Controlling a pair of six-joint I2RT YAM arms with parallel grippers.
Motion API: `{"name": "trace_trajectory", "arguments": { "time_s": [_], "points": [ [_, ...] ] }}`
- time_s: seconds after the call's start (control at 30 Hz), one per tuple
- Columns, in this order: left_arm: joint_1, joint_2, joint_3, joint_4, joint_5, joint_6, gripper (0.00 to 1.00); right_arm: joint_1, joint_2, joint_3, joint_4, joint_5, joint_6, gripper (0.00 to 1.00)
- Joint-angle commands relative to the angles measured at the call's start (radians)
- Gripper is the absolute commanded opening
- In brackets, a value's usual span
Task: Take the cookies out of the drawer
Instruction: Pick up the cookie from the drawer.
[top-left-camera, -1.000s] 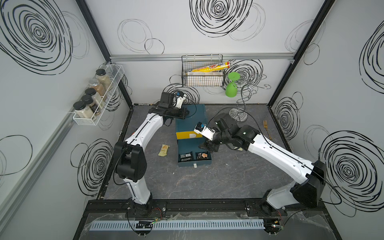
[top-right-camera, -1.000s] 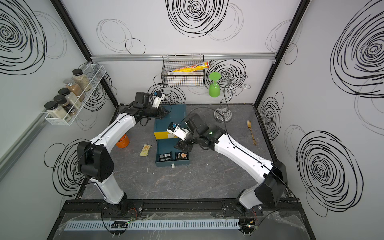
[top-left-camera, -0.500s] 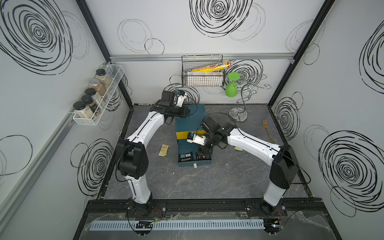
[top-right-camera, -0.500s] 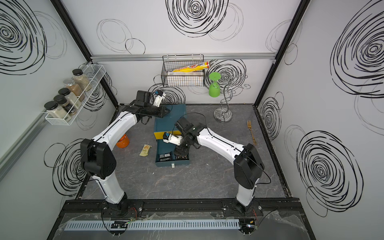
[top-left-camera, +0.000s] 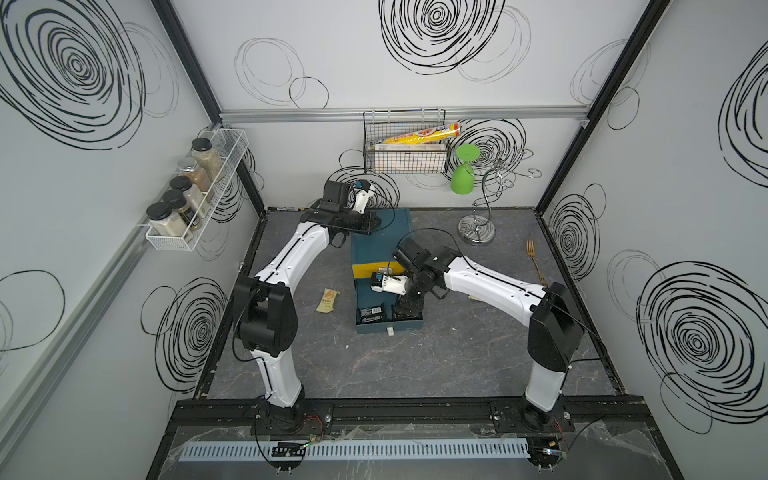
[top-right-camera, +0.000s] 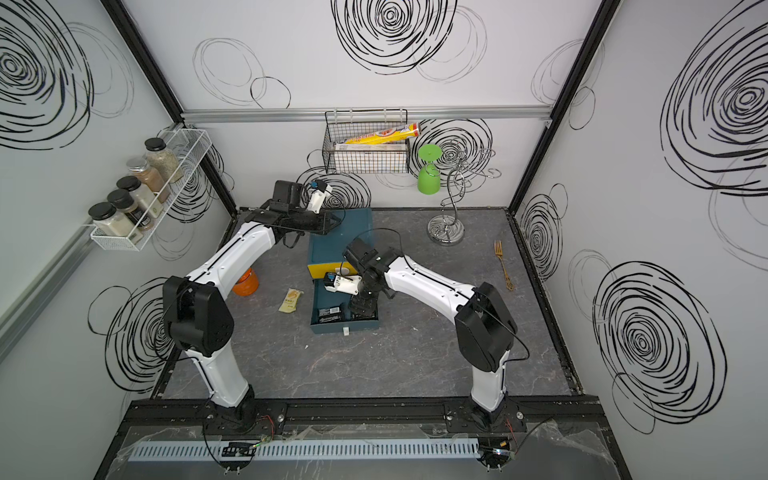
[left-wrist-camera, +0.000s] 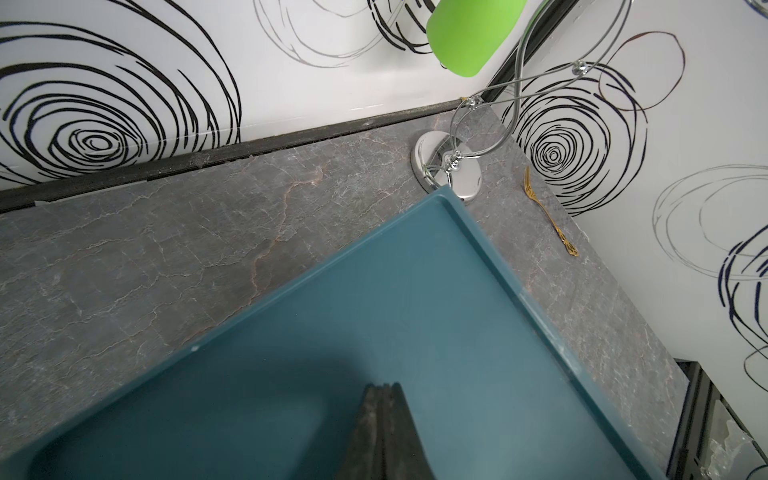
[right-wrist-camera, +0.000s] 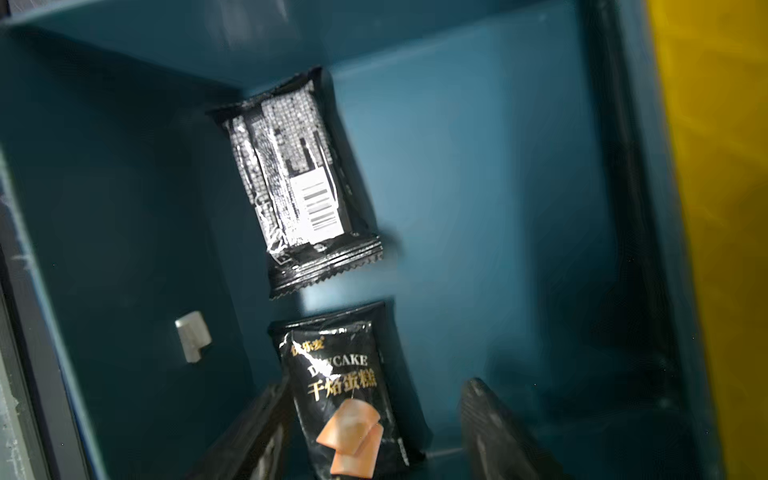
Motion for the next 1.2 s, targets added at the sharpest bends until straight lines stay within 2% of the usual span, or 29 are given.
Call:
{"name": "trace_trajectory", "arguments": {
  "time_s": [0.0, 0.3, 0.7, 1.0, 1.07, 1.1, 1.17],
  "points": [
    [0.007, 0.052, -0.019, -0.089, -0.004, 0.017, 0.06, 0.011, -0.002, 0.009, -0.038, 0.015, -0.043, 0.70],
    [0.017, 0.050, -0.038, -0.072, 0.023, 0.019, 0.05, 0.030, 0.016, -0.044, -0.049, 0.091, -0.100, 0.75],
    [0.038, 0.047, -0.035, -0.065, 0.046, 0.014, 0.05, 0.031, 0.122, 0.059, -0.069, 0.130, -0.112, 0.74],
    [0.045, 0.038, -0.039, -0.060, 0.047, 0.012, 0.05, 0.042, 0.111, 0.065, -0.012, 0.194, -0.109, 0.55],
    [0.047, 0.041, -0.037, -0.061, 0.046, 0.011, 0.05, 0.042, 0.089, 0.060, 0.003, 0.195, -0.112, 0.48],
    [0.048, 0.040, -0.036, -0.060, 0.046, 0.011, 0.05, 0.044, 0.083, 0.058, 0.011, 0.197, -0.111, 0.41],
    [0.048, 0.041, -0.034, -0.061, 0.045, 0.010, 0.05, 0.044, 0.060, 0.046, 0.027, 0.188, -0.112, 0.37]
  ]
}}
